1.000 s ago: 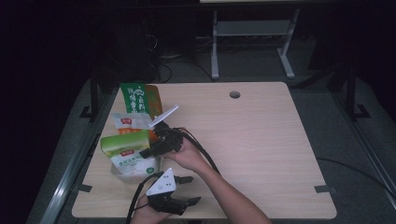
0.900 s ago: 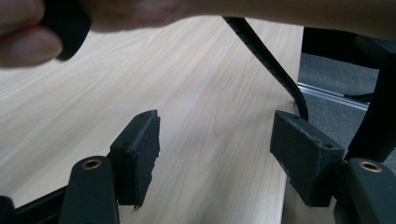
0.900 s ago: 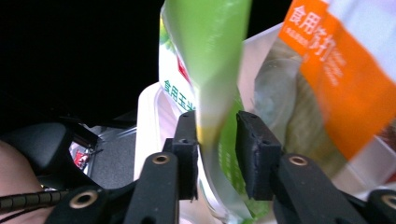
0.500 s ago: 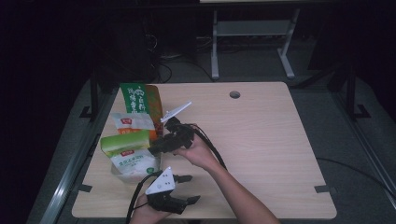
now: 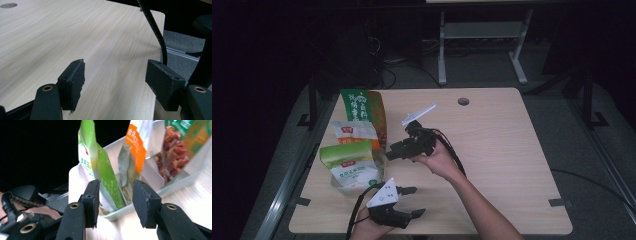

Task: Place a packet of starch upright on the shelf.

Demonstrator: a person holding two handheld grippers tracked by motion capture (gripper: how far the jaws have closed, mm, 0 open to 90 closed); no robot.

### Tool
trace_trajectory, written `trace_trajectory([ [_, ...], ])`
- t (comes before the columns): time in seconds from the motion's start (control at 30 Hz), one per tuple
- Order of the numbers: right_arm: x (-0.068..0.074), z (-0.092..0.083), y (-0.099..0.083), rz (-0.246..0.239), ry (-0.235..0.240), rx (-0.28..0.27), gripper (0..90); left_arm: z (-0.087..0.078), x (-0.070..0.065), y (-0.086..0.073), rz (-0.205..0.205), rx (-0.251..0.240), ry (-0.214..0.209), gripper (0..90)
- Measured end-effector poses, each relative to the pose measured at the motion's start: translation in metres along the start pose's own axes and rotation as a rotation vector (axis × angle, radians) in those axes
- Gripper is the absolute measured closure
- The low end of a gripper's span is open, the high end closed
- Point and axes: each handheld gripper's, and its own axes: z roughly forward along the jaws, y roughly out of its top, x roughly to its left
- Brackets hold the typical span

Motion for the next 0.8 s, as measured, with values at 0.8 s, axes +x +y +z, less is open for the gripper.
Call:
trace_trajectory([
  [0.8,-0.017,-0.053,-0.031,0.070,-0.082,-0.018,51.3,-0.003,0.004,0.000,-0.010,-0.006,0.006,31.4],
])
